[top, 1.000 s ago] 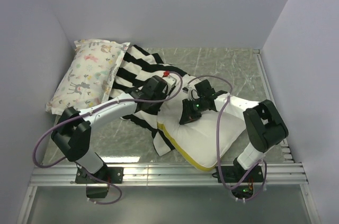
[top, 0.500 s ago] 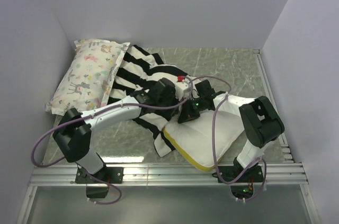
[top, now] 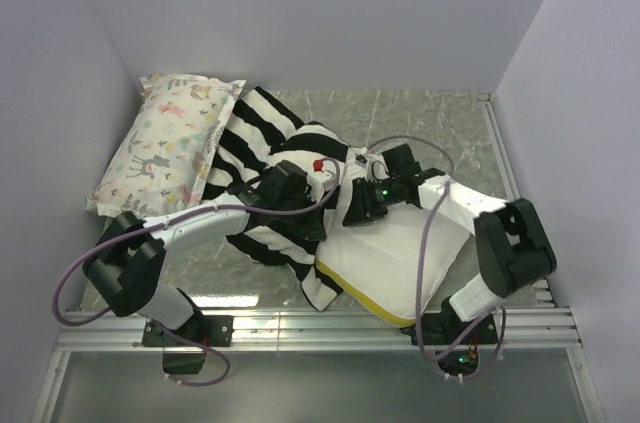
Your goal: Put the pillow into the pillowcase
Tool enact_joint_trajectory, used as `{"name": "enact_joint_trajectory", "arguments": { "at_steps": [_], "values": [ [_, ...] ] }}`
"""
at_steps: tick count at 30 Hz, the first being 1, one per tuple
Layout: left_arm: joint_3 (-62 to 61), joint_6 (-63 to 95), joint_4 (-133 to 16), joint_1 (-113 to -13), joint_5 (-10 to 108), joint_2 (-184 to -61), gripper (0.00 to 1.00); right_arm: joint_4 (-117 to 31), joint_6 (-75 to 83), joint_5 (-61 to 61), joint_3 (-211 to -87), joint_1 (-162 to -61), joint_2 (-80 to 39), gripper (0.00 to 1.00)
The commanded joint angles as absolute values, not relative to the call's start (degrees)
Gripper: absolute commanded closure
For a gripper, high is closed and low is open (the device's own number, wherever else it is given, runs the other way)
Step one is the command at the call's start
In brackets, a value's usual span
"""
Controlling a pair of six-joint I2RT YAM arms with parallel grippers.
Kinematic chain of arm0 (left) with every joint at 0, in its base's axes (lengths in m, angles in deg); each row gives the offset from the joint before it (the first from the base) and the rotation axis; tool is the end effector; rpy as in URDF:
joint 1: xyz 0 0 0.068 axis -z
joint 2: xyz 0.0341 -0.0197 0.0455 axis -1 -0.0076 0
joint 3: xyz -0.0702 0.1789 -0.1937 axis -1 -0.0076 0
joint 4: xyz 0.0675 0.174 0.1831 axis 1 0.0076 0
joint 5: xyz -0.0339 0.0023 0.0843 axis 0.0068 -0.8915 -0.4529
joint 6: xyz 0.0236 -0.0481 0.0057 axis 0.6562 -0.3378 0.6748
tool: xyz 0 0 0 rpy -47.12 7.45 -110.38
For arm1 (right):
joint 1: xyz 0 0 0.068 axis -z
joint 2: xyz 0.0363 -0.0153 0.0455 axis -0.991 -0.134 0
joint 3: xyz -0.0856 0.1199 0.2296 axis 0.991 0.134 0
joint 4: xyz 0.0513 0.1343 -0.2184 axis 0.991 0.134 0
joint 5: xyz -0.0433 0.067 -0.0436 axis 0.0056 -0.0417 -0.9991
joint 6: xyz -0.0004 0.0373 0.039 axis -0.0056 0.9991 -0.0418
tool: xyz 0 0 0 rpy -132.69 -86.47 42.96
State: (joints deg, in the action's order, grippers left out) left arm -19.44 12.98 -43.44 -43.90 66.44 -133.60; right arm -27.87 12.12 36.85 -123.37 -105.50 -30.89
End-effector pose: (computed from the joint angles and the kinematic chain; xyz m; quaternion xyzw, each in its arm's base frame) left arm 0.2085 -0.2354 0.2155 0.3205 0.8512 -0.3597 0.2083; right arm 0.2692 0.1425 0.1771 -0.1692 0.8790 0.4268 0.1286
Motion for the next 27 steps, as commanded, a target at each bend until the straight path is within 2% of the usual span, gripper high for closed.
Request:
{"name": "enact_joint_trajectory", "arguments": {
  "at_steps": [1, 3, 4, 5, 6, 8, 12, 15, 23, 27],
  "values": [
    [-17.07, 20.60, -37.92, -44.92, 68.77, -126.39, 0.82, -17.19, 1.16, 35.17, -129.52, -104.10, -22.57, 0.61],
    [-14.52, 25.25, -36.68, -45.01, 66.23, -123.31, 0.66, -10.41, -3.86, 33.51, -132.68, -103.66, -17.12, 0.53],
    [-12.86, 25.54, -36.16, -45.01, 64.56, -122.86, 0.60, -9.35, -4.57, 30.97, -133.39, -103.05, -15.19, 0.42],
    [-8.75, 25.98, -35.80, -45.18, 63.06, -123.29, 0.50, -8.73, -4.75, 28.95, -134.18, -102.17, -11.95, 0.35],
    [-6.45, 26.50, -35.28, -45.44, 59.92, -124.08, 0.46, -9.51, -4.49, 27.10, -134.19, -101.12, -10.52, 0.29],
    [-0.20, 25.90, -35.45, -45.62, 56.12, -128.20, 0.41, -11.62, -4.84, 21.12, -134.10, -97.69, -9.54, 0.25],
    [7.54, 26.42, -38.69, -46.06, 46.37, -137.43, 0.35, -13.99, -5.63, 12.95, -135.68, -92.33, -15.33, 0.23],
    [14.39, 27.04, -39.76, -46.67, 42.06, -146.21, 0.34, -15.40, -6.07, 12.32, -136.65, -88.72, -20.78, 0.20],
    [37.41, 28.95, -39.06, -48.26, 33.89, -169.33, 0.33, -17.69, -4.84, 16.00, -136.31, -86.16, -30.37, 0.18],
    [44.46, 29.41, -37.56, -49.66, 30.01, -176.37, 0.33, -17.17, -4.93, 20.39, -135.77, -86.08, -33.00, 0.23]
  ]
}}
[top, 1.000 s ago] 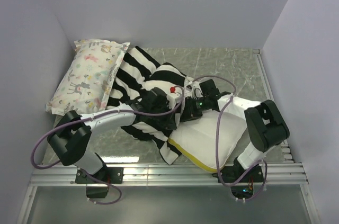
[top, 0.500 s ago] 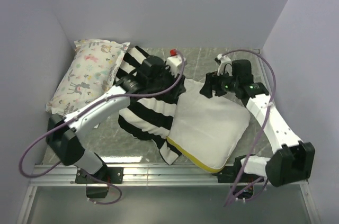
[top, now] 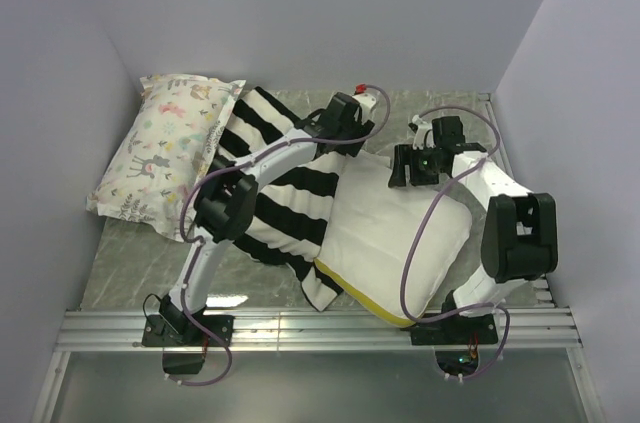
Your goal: Put the pillow into the pillowcase
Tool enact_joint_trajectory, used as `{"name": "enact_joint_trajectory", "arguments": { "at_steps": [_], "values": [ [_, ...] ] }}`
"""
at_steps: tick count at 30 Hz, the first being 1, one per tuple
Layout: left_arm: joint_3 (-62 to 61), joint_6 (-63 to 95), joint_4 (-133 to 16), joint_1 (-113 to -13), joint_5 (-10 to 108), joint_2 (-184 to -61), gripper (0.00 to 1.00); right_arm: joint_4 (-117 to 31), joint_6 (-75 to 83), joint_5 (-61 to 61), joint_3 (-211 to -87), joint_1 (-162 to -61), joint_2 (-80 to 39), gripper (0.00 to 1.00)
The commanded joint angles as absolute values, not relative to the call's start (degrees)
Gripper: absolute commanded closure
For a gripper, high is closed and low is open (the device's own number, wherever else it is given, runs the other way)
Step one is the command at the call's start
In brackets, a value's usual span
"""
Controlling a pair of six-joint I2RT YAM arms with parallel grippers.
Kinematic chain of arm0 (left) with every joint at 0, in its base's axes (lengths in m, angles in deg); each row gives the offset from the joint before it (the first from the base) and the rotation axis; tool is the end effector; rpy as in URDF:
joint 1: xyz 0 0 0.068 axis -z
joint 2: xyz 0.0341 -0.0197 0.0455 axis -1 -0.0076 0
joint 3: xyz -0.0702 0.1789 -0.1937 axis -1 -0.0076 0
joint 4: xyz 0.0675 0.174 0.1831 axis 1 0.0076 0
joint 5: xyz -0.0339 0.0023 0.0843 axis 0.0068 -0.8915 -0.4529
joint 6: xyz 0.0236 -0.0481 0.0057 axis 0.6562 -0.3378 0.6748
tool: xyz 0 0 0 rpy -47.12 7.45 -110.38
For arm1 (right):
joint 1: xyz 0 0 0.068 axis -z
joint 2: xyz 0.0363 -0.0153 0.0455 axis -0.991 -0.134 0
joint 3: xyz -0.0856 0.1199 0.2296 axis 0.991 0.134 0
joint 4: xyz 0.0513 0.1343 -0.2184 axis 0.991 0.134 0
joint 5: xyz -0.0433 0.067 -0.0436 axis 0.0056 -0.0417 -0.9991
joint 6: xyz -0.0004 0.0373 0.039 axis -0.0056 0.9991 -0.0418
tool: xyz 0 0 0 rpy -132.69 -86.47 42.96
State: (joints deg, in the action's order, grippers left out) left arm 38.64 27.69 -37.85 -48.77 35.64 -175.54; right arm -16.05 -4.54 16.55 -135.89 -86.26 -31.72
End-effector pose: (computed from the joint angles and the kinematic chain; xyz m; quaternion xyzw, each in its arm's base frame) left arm 0.3989 -0.3400 0.2411 0.2906 0.8415 -0.1206 0.4392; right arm 0.3282 0.0373 0.2187 -0.1040 0.9349 0.2044 0.2708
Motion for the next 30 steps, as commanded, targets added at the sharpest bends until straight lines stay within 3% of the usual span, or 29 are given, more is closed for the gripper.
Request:
{"name": "enact_joint_trajectory", "arguments": {
  "at_steps": [1, 7, 9, 15, 16, 17, 19, 20, 21, 30],
  "values": [
    [45.42, 29.76, -37.30, -49.75, 29.57, -178.04, 0.34, -17.08, -5.10, 20.66, -135.60, -86.16, -33.62, 0.24],
    [44.56, 31.26, -35.63, -49.93, 29.03, -180.16, 0.43, -16.81, -5.55, 22.33, -135.16, -86.08, -34.76, 0.31],
    [43.77, 31.26, -35.28, -49.93, 30.34, -180.08, 0.48, -16.64, -5.72, 23.21, -135.33, -86.16, -35.29, 0.38],
    [42.19, 30.82, -34.92, -49.84, 34.04, -178.94, 0.81, -16.28, -5.81, 27.25, -135.77, -86.25, -36.87, 0.59],
    [42.01, 30.64, -34.92, -49.84, 36.05, -178.15, 0.93, -16.11, -5.89, 27.87, -135.95, -86.25, -37.31, 0.64],
    [41.74, 30.47, -35.01, -49.75, 39.20, -177.71, 0.98, -16.02, -5.81, 28.48, -136.04, -86.17, -37.40, 0.74],
    [40.78, 28.81, -35.97, -49.66, 42.37, -175.78, 1.00, -16.02, -5.63, 30.33, -136.47, -86.16, -38.10, 0.84],
    [40.60, 28.10, -36.33, -49.66, 46.57, -175.25, 1.00, -16.02, -5.46, 31.12, -136.65, -86.16, -38.37, 0.95],
    [40.60, 28.18, -36.85, -49.40, 48.61, -174.81, 1.00, -16.11, -5.28, 32.34, -136.91, -86.08, -38.63, 1.00],
    [40.60, 16.32, -40.28, -44.66, 62.95, -173.13, 1.00, -19.36, 0.51, 40.17, -137.88, -86.34, -37.93, 1.00]
  ]
}}
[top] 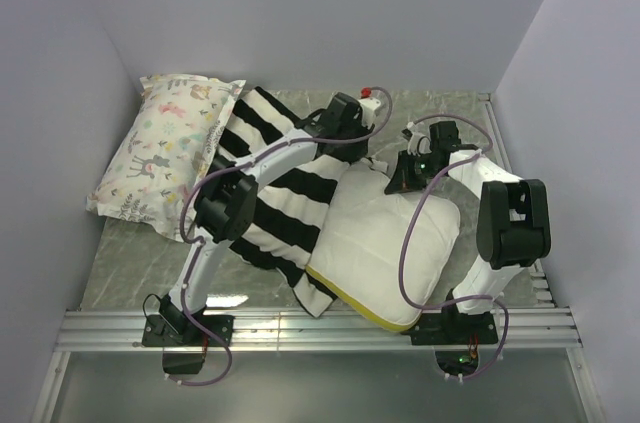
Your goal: Put the pillow into the pillowcase
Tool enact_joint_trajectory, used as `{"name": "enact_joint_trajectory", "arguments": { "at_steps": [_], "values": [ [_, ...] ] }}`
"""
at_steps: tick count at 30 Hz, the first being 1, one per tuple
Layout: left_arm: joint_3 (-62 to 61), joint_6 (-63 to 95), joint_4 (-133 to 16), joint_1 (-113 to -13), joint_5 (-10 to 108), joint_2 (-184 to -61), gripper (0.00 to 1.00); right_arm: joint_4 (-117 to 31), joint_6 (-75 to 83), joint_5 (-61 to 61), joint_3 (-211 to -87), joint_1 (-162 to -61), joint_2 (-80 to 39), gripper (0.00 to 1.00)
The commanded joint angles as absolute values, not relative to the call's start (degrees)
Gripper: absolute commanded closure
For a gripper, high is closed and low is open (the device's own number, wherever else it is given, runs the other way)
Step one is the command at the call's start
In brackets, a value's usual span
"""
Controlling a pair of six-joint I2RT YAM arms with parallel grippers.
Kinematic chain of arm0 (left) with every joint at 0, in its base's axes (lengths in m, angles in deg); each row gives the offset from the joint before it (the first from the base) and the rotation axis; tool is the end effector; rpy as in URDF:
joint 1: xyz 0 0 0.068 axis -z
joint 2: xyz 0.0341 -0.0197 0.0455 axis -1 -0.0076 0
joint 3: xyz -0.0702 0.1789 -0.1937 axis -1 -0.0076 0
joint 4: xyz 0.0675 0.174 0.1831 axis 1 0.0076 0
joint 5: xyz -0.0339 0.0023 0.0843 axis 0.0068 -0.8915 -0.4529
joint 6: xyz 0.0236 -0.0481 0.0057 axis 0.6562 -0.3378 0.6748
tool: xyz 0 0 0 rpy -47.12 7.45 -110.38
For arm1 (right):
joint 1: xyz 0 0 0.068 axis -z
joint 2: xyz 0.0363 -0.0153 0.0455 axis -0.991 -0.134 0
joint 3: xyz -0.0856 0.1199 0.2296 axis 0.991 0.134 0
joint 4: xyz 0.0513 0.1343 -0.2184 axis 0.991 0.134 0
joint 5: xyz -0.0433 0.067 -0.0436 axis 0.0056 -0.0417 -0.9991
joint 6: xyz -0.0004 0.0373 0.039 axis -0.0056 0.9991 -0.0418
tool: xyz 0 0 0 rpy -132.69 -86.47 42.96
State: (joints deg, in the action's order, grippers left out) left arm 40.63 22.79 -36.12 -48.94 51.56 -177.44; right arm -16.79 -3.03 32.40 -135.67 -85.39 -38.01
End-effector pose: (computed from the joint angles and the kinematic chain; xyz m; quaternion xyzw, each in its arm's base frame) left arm 0.3969 -0.3492 0.2338 0.3130 0.8378 -0.2476 0.3725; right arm 0.3361 0.0411 0.1882 -0.1046 0.9121 0.3364 0.2098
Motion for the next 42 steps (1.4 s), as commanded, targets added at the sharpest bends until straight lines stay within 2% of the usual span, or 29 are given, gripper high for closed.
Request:
{"name": "enact_joint_trajectory", "arguments": {
  "at_steps": [1, 8, 13, 16, 19, 21, 22, 25, 26, 27, 28, 29, 31, 32, 36, 42],
  "values": [
    [40.34, 14.23, -41.76, -44.22, 63.66, -173.13, 1.00, -19.88, 0.78, 40.87, -137.62, -86.43, -37.58, 1.00],
    [37.27, 5.69, -46.60, -41.67, 67.70, -173.48, 1.00, -22.70, 2.80, 42.81, -134.46, -86.25, -32.58, 1.00],
    [28.65, 0.33, -54.51, -42.02, 72.18, -170.59, 1.00, -25.33, 4.74, 43.25, -132.09, -84.94, -29.50, 1.00],
    [25.58, -0.39, -57.85, -41.67, 75.26, -168.74, 1.00, -26.30, 5.18, 42.03, -131.56, -84.06, -29.32, 1.00],
    [25.65, 3.03, -54.55, -40.79, 74.48, -167.42, 1.00, -25.53, 4.92, 41.24, -131.99, -83.79, -29.93, 1.00],
    [25.83, 5.23, -51.46, -41.92, 70.46, -165.93, 0.88, -23.50, 2.65, 40.27, -132.96, -83.88, -30.02, 0.99],
    [25.48, 7.94, -50.14, -42.63, 68.69, -163.23, 0.79, -20.62, 1.85, 38.18, -134.01, -83.88, -29.67, 0.92],
    [24.25, 16.09, -44.08, -44.30, 56.85, -157.67, 0.41, -16.74, -0.97, 33.95, -134.81, -83.71, -26.34, 0.59],
    [24.16, 18.23, -41.45, -44.74, 54.46, -156.71, 0.38, -16.29, -1.23, 32.37, -134.63, -83.62, -25.28, 0.42],
    [23.81, 19.81, -40.64, -44.92, 52.43, -156.00, 0.35, -15.68, -1.93, 31.66, -134.63, -83.62, -23.36, 0.36],
    [23.81, 22.35, -39.85, -45.27, 49.37, -155.38, 0.33, -14.28, -2.03, 30.78, -134.72, -83.62, -22.47, 0.34],
    [23.99, 23.34, -38.97, -45.88, 47.86, -155.55, 0.32, -13.66, -2.03, 28.68, -134.72, -83.53, -21.77, 0.27],
    [26.09, 25.44, -37.48, -46.32, 44.96, -157.83, 0.31, -11.90, -2.29, 26.22, -134.63, -83.44, -19.83, 0.26],
    [28.71, 25.72, -35.73, -46.67, 44.42, -159.06, 0.30, -11.28, -2.38, 22.11, -134.54, -83.35, -19.39, 0.22],
    [36.09, 25.63, -33.43, -46.76, 43.80, -167.39, 0.29, -5.93, -6.67, 14.45, -133.75, -82.56, -20.61, 0.22],
    [45.33, 24.05, -31.06, -46.76, 46.17, -175.49, 0.26, -0.56, -11.60, 13.27, -131.29, -76.85, -24.82, 0.21]
  ]
}}
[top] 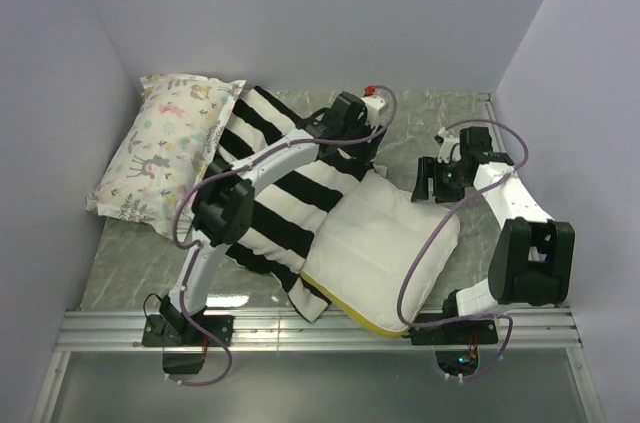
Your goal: Put the pillow into the pillowcase
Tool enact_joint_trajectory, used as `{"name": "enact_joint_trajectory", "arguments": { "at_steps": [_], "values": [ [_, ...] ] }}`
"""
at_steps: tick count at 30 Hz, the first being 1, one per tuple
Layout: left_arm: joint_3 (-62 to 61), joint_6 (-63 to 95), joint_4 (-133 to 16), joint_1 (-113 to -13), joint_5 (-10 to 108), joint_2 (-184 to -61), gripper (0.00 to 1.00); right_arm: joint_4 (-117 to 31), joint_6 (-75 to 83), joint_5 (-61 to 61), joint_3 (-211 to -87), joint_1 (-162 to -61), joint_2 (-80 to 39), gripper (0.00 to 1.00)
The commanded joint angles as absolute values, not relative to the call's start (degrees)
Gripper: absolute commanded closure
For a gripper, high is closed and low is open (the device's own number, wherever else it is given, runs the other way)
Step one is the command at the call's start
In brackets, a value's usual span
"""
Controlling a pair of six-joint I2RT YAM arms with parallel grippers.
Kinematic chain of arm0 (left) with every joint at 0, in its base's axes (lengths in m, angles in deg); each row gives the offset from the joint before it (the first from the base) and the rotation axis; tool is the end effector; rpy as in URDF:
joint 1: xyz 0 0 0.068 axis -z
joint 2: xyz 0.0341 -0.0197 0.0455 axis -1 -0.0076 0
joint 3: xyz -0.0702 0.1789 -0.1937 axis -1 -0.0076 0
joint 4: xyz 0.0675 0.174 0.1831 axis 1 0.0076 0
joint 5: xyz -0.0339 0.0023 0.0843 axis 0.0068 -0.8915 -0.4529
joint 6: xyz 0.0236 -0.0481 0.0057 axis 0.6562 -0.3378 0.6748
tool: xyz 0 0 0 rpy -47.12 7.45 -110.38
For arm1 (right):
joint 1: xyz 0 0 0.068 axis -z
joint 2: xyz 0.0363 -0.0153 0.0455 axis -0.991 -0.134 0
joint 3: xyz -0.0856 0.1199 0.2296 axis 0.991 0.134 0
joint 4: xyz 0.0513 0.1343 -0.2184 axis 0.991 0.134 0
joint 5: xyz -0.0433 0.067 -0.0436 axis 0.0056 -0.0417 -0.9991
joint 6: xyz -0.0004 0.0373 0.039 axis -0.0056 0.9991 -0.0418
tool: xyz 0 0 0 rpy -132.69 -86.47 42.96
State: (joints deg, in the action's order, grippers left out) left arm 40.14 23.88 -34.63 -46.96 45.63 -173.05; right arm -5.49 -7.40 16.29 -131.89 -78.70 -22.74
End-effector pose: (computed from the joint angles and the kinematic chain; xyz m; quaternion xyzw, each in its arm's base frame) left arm 0.3780 -0.3517 0.2668 0.3125 0.8305 -0.2156 0.4077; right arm 0.2852 -0.0035 0.2331 -0.0554 0.9512 0.1827 0.2424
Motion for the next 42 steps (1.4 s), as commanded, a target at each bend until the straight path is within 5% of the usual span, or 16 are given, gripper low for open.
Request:
{"name": "enact_joint_trajectory", "arguments": {
  "at_steps": [1, 7, 9, 12, 13, 16, 25, 34, 42],
  "values": [
    [45.61, 23.61, -30.71, -46.76, 46.43, -176.03, 0.26, 1.01, -12.30, 15.11, -131.38, -76.15, -25.53, 0.21],
    [42.80, 21.95, -29.92, -46.68, 49.50, -177.79, 0.29, 3.31, -14.68, 21.80, -131.99, -75.79, -29.22, 0.26],
    [41.48, 21.24, -29.12, -46.59, 50.30, -178.23, 0.35, 3.58, -14.95, 23.56, -132.61, -75.79, -31.16, 0.36],
    [40.16, 19.57, -30.08, -46.59, 50.92, -178.32, 0.67, 4.02, -15.56, 26.19, -133.31, -75.88, -33.09, 0.57],
    [40.33, 19.04, -30.35, -46.50, 51.53, -178.23, 0.85, 4.02, -15.74, 27.07, -133.57, -75.88, -33.62, 0.63],
    [42.26, 17.64, -31.41, -46.06, 55.04, -178.40, 1.00, 3.23, -15.48, 29.62, -134.10, -76.93, -35.11, 0.99],
    [46.49, 11.49, -37.28, -38.24, 64.71, -177.53, 1.00, -3.45, -9.33, 33.40, -136.12, -81.07, -36.35, 1.00],
    [37.70, 0.23, -47.14, -39.55, 71.29, -176.38, 1.00, -9.07, -3.70, 32.80, -138.50, -80.45, -32.48, 1.00],
    [48.23, 13.92, -33.65, -42.64, 81.76, -178.40, 1.00, -18.55, 5.52, 30.15, -138.32, -79.66, -32.48, 1.00]
  ]
}}
